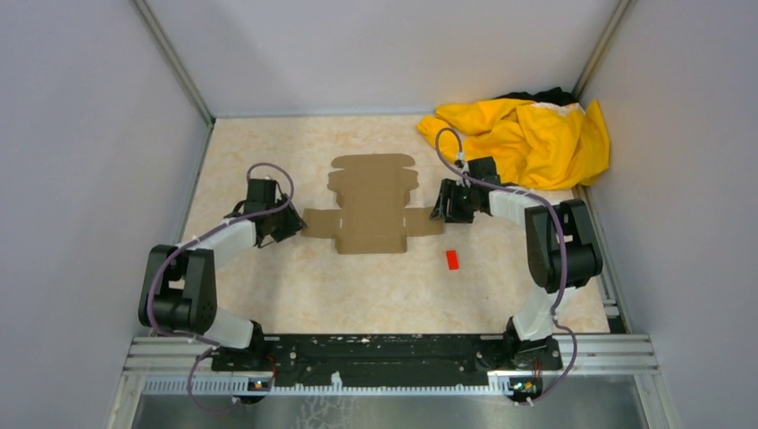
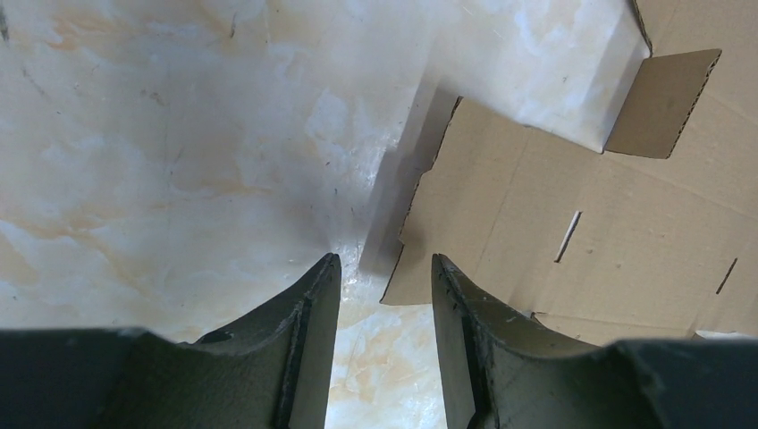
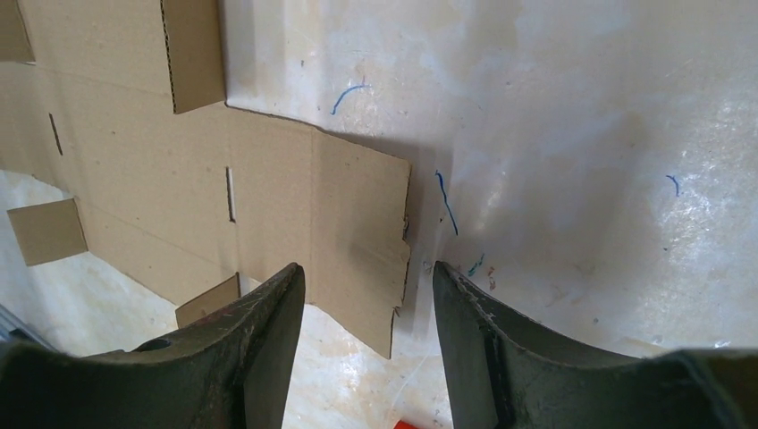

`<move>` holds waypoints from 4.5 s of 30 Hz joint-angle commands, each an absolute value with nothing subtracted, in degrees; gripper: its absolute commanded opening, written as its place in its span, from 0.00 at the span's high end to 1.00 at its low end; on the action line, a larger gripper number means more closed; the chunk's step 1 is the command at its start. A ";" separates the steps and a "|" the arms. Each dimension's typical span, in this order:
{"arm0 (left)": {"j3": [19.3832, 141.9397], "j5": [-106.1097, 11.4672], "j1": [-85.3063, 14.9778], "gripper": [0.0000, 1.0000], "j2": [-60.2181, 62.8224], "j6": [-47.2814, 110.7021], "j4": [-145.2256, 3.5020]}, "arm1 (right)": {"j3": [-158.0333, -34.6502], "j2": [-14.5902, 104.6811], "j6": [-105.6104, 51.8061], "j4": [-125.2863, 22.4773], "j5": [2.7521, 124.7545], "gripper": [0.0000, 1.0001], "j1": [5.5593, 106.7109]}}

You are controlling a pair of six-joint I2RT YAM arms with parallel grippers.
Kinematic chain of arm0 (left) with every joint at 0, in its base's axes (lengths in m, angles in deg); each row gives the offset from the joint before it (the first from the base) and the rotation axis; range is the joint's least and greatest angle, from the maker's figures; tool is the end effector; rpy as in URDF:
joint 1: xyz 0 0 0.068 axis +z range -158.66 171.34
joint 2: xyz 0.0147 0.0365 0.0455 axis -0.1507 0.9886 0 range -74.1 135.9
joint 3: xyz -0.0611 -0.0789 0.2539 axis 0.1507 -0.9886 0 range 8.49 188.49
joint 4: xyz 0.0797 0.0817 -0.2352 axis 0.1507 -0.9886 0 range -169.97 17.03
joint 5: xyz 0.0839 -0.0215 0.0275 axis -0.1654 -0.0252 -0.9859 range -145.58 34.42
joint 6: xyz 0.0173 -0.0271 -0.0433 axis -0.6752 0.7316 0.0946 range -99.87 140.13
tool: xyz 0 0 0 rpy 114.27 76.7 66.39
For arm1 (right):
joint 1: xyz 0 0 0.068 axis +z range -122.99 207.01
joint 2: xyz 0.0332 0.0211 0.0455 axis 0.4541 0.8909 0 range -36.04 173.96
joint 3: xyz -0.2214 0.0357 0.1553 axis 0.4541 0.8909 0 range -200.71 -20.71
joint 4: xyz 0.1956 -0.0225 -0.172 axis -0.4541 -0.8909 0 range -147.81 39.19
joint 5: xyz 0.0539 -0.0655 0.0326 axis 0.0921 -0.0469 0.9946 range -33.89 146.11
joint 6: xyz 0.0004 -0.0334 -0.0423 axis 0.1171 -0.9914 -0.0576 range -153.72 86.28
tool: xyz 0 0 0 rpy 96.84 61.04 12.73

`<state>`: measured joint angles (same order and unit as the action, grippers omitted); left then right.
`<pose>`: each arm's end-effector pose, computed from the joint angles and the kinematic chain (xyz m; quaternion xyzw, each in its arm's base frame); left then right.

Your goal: Fold the paper box

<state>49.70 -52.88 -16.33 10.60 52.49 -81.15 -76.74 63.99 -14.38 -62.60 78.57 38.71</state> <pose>0.2798 -0.0395 0.1653 -0.1944 0.9241 -0.1333 0.3007 0.3341 0.0831 0.1580 0.0052 0.9392 0.2565 0.2282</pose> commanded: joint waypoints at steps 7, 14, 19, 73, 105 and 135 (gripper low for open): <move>51.65 -50.46 -16.14 0.51 12.73 53.02 -79.79 | -77.06 65.68 -14.20 -61.34 80.06 0.47 38.35; 52.46 -49.00 -16.14 0.51 12.25 53.83 -79.59 | -73.59 65.46 -12.74 -58.11 82.78 0.69 38.49; 52.16 -46.59 -16.14 0.51 10.10 54.81 -79.46 | -71.31 64.72 -10.87 -54.86 85.24 0.77 38.43; 30.44 -39.97 -21.02 0.04 -10.42 80.53 -60.72 | -56.85 56.92 42.55 -13.80 89.37 1.00 40.70; 33.58 -48.66 -24.05 0.47 10.64 87.73 -47.91 | -51.16 58.54 45.45 -6.63 84.47 1.00 45.94; 49.32 -48.50 -24.03 1.00 17.75 73.31 -62.87 | -51.10 59.70 46.15 -4.13 87.37 1.00 47.43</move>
<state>44.39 -48.10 -23.95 15.91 82.00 -55.88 -50.60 59.32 45.53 -9.62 84.76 46.78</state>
